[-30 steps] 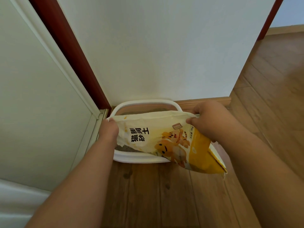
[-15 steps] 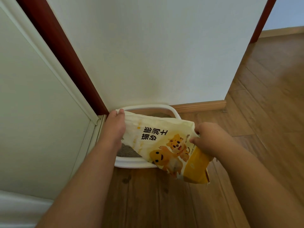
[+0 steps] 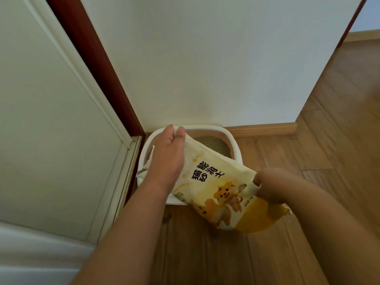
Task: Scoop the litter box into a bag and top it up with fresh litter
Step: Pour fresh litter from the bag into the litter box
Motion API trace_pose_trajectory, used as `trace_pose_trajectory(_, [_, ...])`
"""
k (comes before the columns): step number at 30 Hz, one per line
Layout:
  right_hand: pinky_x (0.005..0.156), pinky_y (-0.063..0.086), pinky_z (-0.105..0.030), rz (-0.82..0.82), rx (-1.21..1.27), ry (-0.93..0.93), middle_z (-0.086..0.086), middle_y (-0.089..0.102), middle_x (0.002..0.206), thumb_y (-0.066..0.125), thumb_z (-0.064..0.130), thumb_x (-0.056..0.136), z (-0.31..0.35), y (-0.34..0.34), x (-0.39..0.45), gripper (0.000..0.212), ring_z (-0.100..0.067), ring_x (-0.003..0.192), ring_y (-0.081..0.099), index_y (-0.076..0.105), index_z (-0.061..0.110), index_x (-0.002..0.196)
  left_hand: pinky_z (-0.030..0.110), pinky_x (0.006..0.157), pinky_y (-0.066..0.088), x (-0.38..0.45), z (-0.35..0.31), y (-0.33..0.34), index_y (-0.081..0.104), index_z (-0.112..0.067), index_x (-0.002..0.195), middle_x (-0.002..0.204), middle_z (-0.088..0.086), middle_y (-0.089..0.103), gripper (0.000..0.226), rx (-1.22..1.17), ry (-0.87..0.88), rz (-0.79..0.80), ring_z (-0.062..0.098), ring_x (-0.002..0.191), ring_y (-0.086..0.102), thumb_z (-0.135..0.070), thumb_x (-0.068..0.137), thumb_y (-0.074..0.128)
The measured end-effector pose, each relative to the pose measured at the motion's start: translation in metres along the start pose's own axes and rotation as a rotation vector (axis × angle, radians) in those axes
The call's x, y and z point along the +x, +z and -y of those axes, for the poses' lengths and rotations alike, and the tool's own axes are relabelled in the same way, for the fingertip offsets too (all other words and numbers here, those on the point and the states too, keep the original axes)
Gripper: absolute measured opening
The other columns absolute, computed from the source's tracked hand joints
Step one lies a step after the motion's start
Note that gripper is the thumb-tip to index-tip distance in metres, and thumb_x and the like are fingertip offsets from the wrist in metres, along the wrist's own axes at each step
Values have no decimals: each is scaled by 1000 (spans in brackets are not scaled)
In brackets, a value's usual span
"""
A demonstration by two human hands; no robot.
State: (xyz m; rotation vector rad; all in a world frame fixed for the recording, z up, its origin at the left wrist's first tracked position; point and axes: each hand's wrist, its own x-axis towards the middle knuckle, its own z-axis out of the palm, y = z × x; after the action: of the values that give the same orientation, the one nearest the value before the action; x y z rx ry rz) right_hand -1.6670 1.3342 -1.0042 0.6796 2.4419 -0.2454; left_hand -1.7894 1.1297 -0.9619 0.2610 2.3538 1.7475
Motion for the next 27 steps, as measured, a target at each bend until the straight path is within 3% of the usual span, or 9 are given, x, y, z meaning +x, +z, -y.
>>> trace_pose_trajectory(2, [77, 55, -23, 28, -56, -15, 4, 68, 105, 64, 24, 96, -2, 3, 1, 32, -10, 86, 63, 67, 23, 128, 45, 82, 54, -2, -3, 2, 51, -13, 122, 105, 18, 64, 53, -12, -7, 26, 27, 88, 65, -60, 101, 43])
trace_pose_trajectory(4, [77, 54, -22, 30, -85, -20, 4, 69, 100, 62, 24, 97, -3, 3, 3, 26, -11, 86, 64, 71, 21, 121, 66, 104, 45, -5, -6, 5, 40, -13, 135, 141, 27, 49, 69, -9, -34, 47, 51, 126, 53, -69, 94, 41])
trace_pose_trajectory(8, [81, 57, -27, -88, 59, -23, 4, 70, 90, 63, 34, 97, 2, -11, -2, 22, -11, 85, 66, 72, 17, 108, 72, 109, 36, -9, -13, 8, 37, -12, 135, 148, 27, 40, 74, -46, -31, 74, 54, 137, 38, -72, 90, 41])
trace_pose_trajectory(12, [75, 49, -23, -289, 271, -184, 12, 64, 105, 60, 55, 94, 25, -33, -25, 36, -7, 92, 60, 65, 27, 116, 67, 105, 45, -6, -11, 6, 44, -15, 130, 139, 24, 54, 69, -69, -51, 70, 50, 129, 52, -71, 90, 41])
trace_pose_trajectory(15, [91, 52, -30, -423, 461, -359, 15, 57, 127, 65, 61, 86, 46, -39, -42, 52, -7, 113, 57, 58, 35, 130, 51, 82, 54, -10, -12, 10, 53, -19, 105, 95, 11, 63, 41, 10, 28, 88, 27, 86, 63, -58, 102, 41])
trace_pose_trajectory(18, [94, 47, -25, -489, 497, -445, 18, 55, 131, 67, 61, 85, 59, -36, -44, 57, -3, 117, 54, 53, 36, 136, 60, 99, 49, -11, -12, 12, 53, -15, 125, 127, 18, 63, 48, 73, 42, 108, 39, 120, 61, -57, 103, 41])
trace_pose_trajectory(20, [88, 44, -22, -522, 494, -445, 18, 56, 131, 66, 59, 87, 64, -32, -42, 56, -2, 117, 55, 52, 37, 136, 55, 102, 50, -9, -11, 11, 54, -18, 127, 123, 10, 65, 46, 67, 37, 139, 28, 117, 63, -55, 104, 41])
trace_pose_trajectory(23, [84, 44, -22, -566, 485, -433, 16, 59, 127, 65, 53, 91, 67, -31, -41, 47, -4, 114, 57, 53, 34, 133, 42, 80, 52, -10, -9, 11, 51, -32, 89, 84, 0, 56, 24, 59, 63, 152, 11, 77, 54, -46, 107, 43])
trace_pose_trajectory(27, [87, 50, -24, -587, 526, -426, 14, 62, 125, 64, 46, 94, 68, -34, -42, 39, -5, 110, 60, 56, 31, 130, 32, 74, 47, -15, -12, 16, 37, -40, 75, 79, -16, 44, 33, 85, 69, 189, 1, 72, 44, -45, 107, 44])
